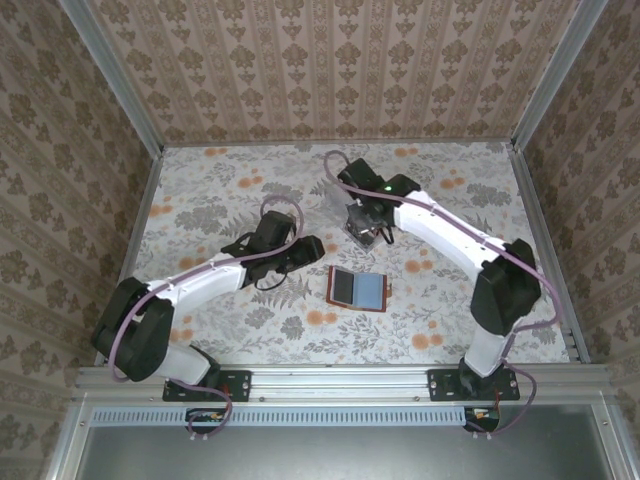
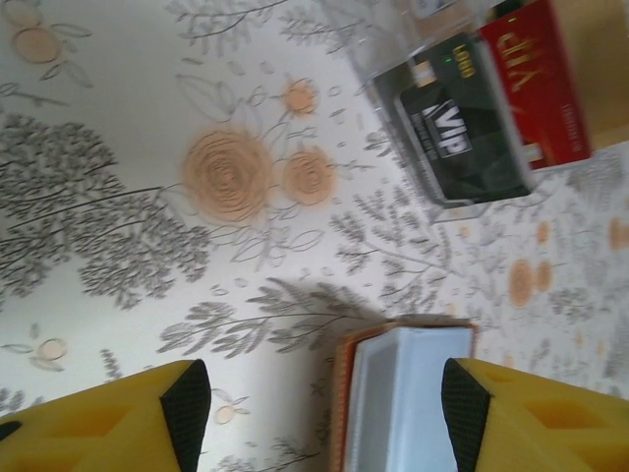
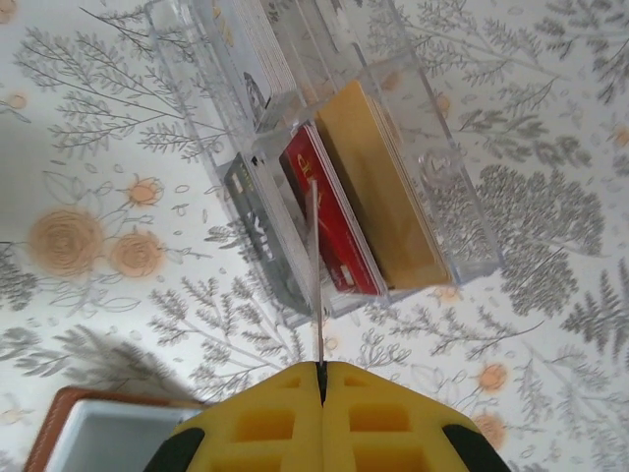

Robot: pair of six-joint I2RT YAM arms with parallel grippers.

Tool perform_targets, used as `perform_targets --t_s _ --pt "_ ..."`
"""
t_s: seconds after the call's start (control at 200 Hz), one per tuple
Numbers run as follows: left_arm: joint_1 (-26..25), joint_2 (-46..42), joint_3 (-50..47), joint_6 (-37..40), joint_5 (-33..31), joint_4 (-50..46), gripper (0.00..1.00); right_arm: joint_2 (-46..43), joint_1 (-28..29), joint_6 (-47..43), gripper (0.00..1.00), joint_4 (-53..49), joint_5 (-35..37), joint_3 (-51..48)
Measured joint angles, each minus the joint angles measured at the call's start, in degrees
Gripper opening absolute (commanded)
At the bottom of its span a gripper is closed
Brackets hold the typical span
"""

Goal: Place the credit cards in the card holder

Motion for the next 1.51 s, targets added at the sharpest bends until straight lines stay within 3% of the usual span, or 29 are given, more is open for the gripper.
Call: perform_targets --t_s 0.34,0.64,1.14,1.505 --pt "3.0 0.3 0.0 -6.2 10.4 14.5 0.68 -17.1 -13.0 15.7 0.0 17.8 -27.5 -21.1" --pt "3.0 5.5 0.7 -12.0 16.6 25.3 0.63 -19.5 -14.6 25.6 0.0 31.6 -43.2 -29.8" --pt "2.6 9.7 2.1 -17.1 22.1 35.4 0.45 -20.7 -14.7 33.3 0.01 44.7 -52.0 -34.8" --pt "2.5 10.0 2.1 -19.2 23.0 38.2 0.2 -20.7 -14.7 34.9 0.01 46.6 -52.7 -35.1"
